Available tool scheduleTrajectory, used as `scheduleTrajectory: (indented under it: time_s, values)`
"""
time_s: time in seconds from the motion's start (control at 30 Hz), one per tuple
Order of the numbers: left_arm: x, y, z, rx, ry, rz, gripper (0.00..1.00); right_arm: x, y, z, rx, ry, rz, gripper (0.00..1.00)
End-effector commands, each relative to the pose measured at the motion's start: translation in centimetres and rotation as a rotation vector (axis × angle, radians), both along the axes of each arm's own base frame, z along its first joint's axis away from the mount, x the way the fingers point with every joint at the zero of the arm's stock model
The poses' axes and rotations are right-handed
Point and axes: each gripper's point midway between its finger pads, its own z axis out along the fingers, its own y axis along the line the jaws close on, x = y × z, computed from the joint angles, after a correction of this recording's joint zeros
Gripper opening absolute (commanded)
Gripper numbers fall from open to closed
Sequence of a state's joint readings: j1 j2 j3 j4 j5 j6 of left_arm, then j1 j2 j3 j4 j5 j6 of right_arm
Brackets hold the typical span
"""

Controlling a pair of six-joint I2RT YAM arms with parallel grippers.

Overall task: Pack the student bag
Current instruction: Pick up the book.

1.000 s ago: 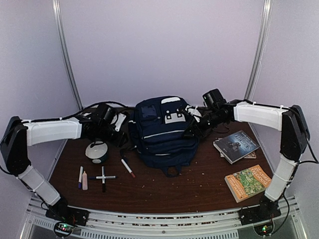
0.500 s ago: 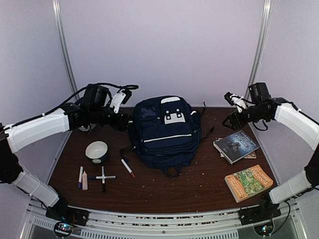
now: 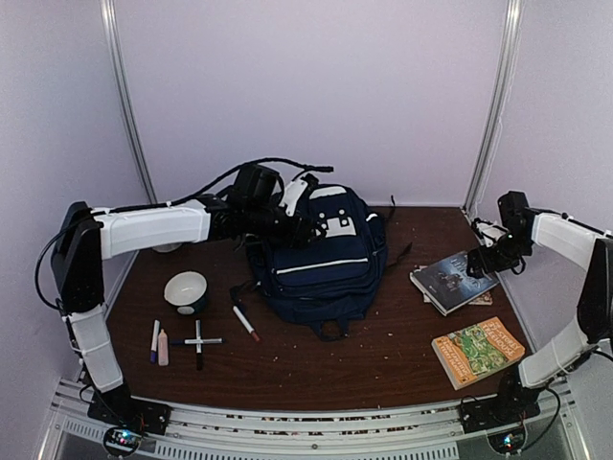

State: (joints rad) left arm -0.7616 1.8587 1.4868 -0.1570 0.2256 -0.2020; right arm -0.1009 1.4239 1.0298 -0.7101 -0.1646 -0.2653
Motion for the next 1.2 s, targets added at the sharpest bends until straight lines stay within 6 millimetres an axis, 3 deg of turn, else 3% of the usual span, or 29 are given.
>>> scheduleTrajectory:
  time_s: [0.0,0.2,0.43,0.73,1.0,1.17]
  values:
    - [-1.4,-4.0,1.6,-0.094,0.034,-0.126,0.6,-0.1,-2.0,-0.5,-0.069,0.066,-0.048,0.86]
    - [-3.1,-6.7,-0.3,-0.013,0.068,-0.187,0.6,0.2,-4.0,-1.5,-0.074,0.117,-0.097,0.99]
    - [-4.0,-6.9,-1.3,0.004,0.101,-0.215,0.6,2.1,-5.9,-3.1,-0.045,0.183,-0.121,1.0]
    - [-4.2,-7.6,-1.4,-0.031,0.14,-0.216,0.59,4.4,-5.0,-4.5,0.037,0.279,-0.031,0.99]
    - [-4.0,-8.1,-1.5,-0.042,0.15,-0.215,0.58,5.1,-3.8,-6.1,0.124,0.372,0.014,0.95]
    - [-3.8,-9.5,-1.6,-0.095,0.221,-0.192,0.61,5.8,-4.2,-6.2,0.115,0.374,-0.001,0.95]
